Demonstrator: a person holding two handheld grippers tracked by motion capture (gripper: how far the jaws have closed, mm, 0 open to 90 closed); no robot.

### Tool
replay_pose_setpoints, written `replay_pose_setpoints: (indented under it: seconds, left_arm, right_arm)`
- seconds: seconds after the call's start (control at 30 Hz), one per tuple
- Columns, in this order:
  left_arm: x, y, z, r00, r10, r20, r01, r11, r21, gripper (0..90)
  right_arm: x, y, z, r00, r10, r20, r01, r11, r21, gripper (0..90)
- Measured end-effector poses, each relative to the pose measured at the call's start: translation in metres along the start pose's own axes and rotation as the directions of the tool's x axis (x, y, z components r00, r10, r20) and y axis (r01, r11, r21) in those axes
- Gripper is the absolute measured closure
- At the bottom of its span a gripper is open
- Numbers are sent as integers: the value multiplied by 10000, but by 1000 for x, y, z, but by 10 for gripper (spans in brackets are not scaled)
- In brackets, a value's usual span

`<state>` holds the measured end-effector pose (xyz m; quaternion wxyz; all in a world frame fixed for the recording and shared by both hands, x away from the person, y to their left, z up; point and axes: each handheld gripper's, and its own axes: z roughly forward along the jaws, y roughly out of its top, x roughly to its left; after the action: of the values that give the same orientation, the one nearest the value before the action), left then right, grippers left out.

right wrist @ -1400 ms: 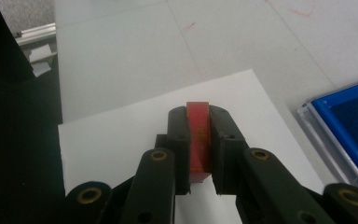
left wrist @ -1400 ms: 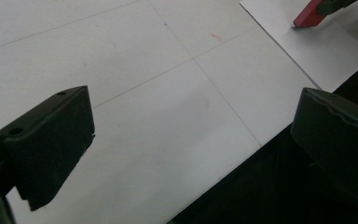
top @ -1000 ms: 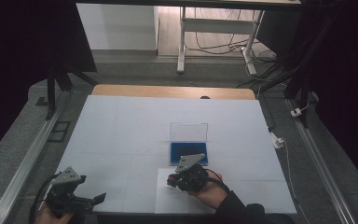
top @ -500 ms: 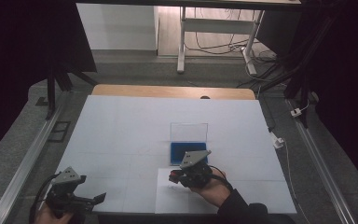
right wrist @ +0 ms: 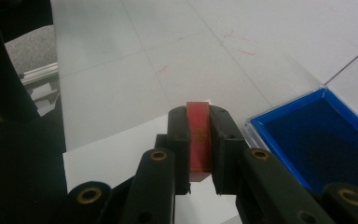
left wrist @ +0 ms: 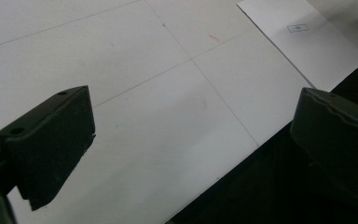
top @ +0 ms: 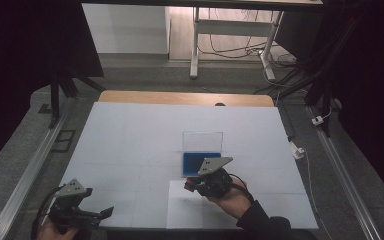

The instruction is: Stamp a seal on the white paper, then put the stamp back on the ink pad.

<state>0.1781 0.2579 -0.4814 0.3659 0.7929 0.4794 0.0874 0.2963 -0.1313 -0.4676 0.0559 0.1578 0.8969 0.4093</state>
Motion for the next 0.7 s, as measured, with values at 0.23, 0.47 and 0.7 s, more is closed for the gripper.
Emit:
replay_pose_setpoints:
  seconds: [0.23, 0.47, 0.7]
  left_arm:
    - [0, 0, 0, 10000, 0, 7, 0, 10000, 3, 1]
    - [0, 0, 0, 10000, 12, 2, -12, 10000, 4, 2]
    - [0, 0, 0, 10000, -14, 11, 14, 10000, 18, 2]
  right_arm:
    - [-5, 0, -4, 9999, 89, 133, -88, 9999, -83, 801]
    - [-11, 1, -10, 9991, 217, 352, -209, 9995, -230, 801]
    - [-23, 0, -17, 9964, 526, 667, -499, 9979, -416, 801]
